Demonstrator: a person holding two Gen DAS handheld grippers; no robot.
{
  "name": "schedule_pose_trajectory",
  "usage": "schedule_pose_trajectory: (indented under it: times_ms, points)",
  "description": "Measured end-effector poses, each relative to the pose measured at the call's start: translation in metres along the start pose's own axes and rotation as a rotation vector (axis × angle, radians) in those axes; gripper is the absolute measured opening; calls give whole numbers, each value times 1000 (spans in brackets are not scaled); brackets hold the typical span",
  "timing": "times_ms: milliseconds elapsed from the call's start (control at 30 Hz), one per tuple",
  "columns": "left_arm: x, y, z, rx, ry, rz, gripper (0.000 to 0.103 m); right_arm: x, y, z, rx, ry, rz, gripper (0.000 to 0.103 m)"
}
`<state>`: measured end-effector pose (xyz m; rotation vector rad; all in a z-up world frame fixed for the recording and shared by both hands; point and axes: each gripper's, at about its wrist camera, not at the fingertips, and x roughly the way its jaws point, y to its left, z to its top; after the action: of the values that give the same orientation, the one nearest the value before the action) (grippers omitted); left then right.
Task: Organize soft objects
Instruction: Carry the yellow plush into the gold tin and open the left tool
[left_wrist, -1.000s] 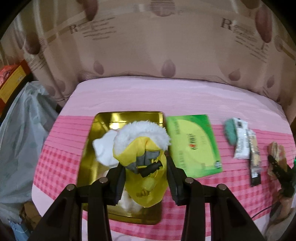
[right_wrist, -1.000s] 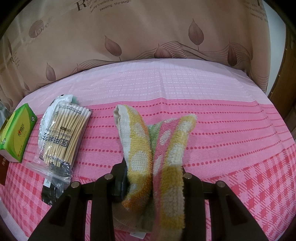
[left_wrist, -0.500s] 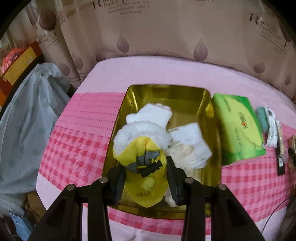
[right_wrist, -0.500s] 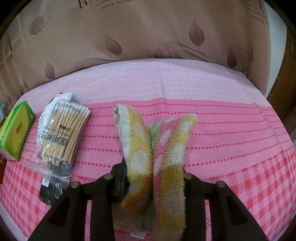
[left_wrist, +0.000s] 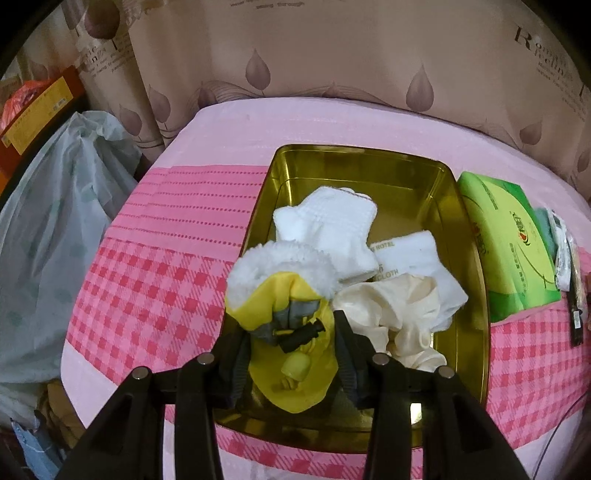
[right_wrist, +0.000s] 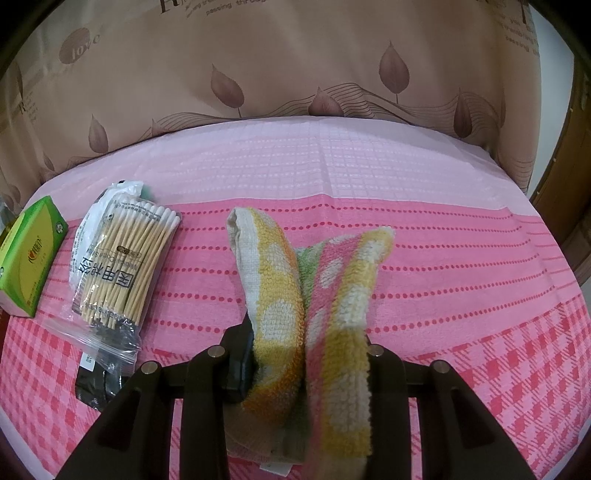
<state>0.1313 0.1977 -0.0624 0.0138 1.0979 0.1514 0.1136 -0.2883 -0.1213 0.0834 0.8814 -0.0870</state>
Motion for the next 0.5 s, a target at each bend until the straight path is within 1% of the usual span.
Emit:
schedule_pose_trajectory:
  times_ms: [167,267,333,500]
  points:
    - [-1,6,-3,-22,-15,-17,46,0,1,0,-5,1,-7,33]
    - [-2,12,-7,-54,-21,-31,46,0,2,0,-15,1,-19,33]
    - [-3,15,-9,-69,-23,-25,47,0,3,-1,-19,2,-24,33]
    - [-7,22,-15,-96,-40,-56,47,0,7,0,-31,3,-40,33]
